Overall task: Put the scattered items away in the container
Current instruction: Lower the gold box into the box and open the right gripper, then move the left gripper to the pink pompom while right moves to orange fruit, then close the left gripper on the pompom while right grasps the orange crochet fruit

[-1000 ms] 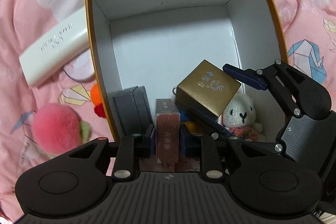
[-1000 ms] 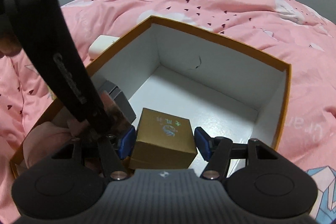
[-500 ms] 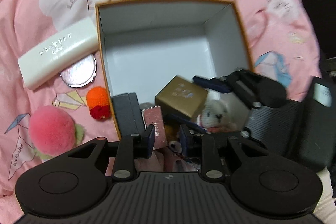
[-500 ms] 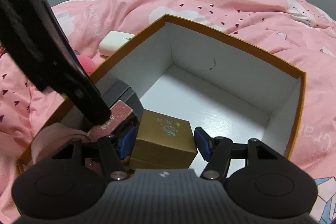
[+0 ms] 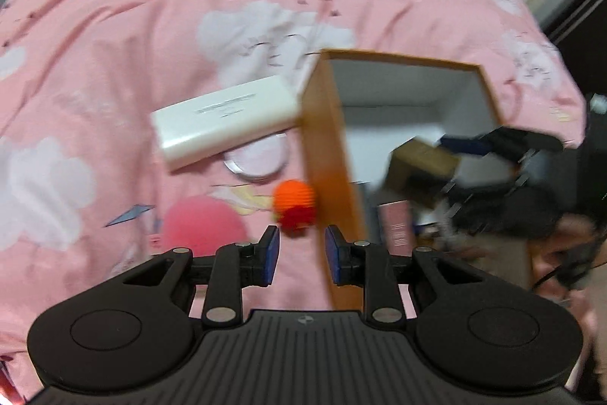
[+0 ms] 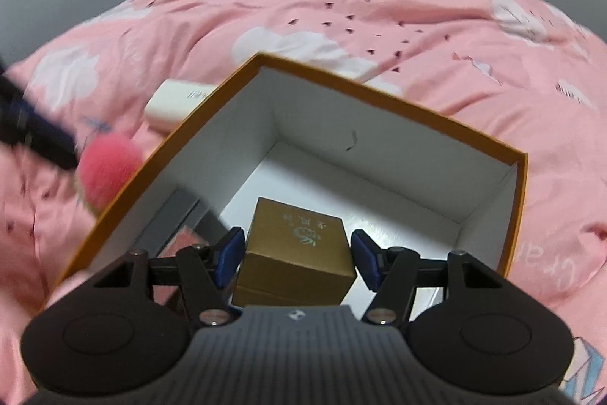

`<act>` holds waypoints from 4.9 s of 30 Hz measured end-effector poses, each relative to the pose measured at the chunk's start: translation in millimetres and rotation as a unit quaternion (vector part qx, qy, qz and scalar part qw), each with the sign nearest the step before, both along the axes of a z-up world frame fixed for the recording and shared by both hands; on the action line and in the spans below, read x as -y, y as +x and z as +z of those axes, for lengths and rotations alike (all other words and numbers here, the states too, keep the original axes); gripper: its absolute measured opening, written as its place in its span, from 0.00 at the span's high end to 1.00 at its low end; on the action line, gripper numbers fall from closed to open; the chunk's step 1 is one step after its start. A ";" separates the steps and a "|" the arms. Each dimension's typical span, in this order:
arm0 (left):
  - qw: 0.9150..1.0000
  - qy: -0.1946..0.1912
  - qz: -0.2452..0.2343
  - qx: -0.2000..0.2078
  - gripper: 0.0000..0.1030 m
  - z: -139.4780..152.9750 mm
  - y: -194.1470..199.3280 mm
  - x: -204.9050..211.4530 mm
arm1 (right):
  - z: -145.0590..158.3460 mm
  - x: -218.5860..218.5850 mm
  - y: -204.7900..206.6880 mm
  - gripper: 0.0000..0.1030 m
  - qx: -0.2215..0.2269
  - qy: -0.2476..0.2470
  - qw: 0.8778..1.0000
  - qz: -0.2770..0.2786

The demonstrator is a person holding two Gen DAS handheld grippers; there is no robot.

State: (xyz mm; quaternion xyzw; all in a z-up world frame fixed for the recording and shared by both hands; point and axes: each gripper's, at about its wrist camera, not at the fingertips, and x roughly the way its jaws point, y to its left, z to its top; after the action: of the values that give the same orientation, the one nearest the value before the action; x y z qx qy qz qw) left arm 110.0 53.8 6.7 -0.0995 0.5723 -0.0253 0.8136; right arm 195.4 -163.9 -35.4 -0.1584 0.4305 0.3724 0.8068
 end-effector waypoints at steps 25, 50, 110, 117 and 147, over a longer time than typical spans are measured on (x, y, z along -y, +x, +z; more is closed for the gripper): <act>0.993 -0.098 0.056 -0.020 0.72 -70.9 -25.2 -25.7 | -32.7 -0.4 5.8 0.40 -0.089 -0.103 0.988 -0.074; 0.991 -0.114 0.064 -0.032 0.72 -77.1 -31.2 -29.1 | -33.6 -10.0 25.4 0.40 -0.217 -0.024 0.964 -0.152; 0.989 0.043 0.096 0.106 0.66 -33.3 -73.2 -43.9 | 32.3 -23.2 -81.4 0.20 0.118 0.103 0.986 -0.062; 0.986 0.067 0.081 0.128 0.47 -35.1 -75.9 -33.2 | 29.0 -55.3 -108.6 0.19 0.161 0.074 0.984 0.023; 0.994 0.042 0.047 0.085 0.38 -64.0 -37.6 -57.2 | -32.8 -183.2 -78.1 0.40 0.110 -0.270 0.876 0.385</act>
State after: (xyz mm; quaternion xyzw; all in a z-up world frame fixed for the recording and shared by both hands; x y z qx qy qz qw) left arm 72.4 111.1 -57.2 -0.0900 0.4959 0.0285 0.8632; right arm 117.3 19.3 -68.2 -0.5633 0.3279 0.5026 0.5679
